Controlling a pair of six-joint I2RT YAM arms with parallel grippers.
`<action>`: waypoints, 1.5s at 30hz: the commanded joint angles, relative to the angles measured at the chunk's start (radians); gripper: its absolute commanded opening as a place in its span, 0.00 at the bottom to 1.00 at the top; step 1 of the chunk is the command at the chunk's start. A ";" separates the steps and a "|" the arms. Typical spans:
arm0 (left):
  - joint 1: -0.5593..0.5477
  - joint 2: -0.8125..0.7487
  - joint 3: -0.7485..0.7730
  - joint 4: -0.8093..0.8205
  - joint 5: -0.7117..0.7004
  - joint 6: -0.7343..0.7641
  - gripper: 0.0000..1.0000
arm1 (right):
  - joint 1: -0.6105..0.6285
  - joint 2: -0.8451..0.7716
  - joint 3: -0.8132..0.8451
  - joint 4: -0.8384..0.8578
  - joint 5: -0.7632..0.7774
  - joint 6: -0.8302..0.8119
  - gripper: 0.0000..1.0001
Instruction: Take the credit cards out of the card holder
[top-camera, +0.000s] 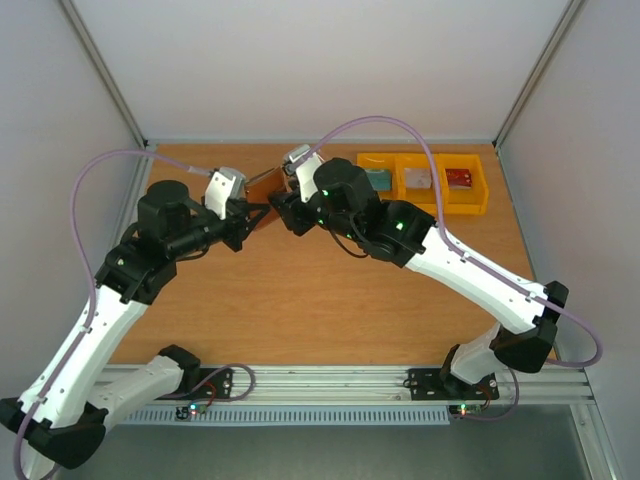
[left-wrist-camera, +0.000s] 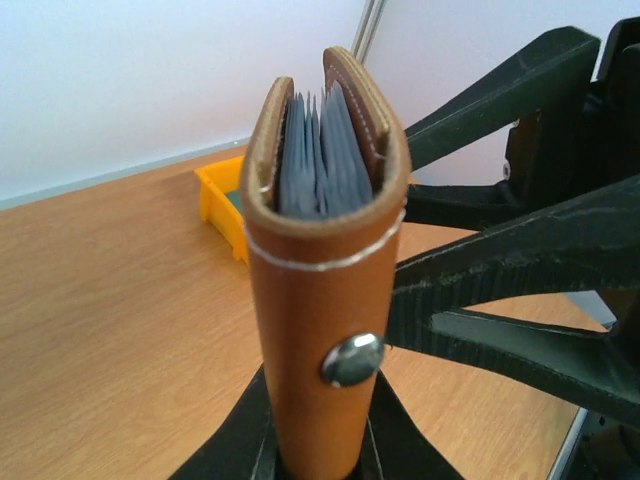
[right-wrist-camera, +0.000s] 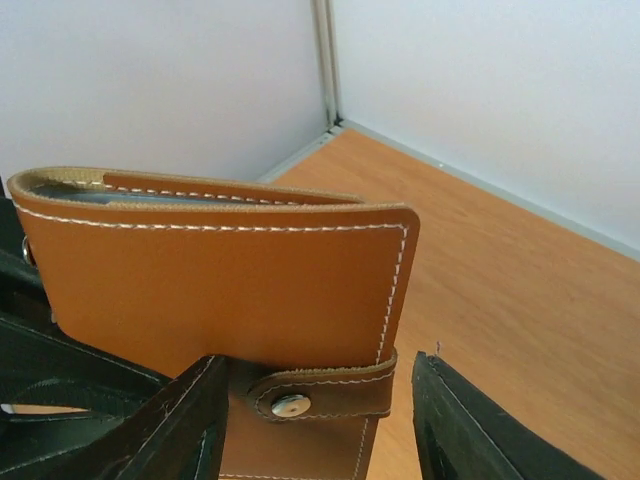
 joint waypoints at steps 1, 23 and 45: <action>-0.009 -0.020 -0.020 0.070 0.020 0.010 0.00 | 0.007 0.021 0.047 -0.020 0.068 0.001 0.51; -0.014 0.007 -0.036 0.138 0.028 0.028 0.00 | 0.006 0.124 0.095 -0.143 0.013 0.071 0.50; -0.029 -0.028 -0.064 0.100 -0.005 0.054 0.00 | -0.264 -0.011 -0.109 -0.125 0.260 0.027 0.01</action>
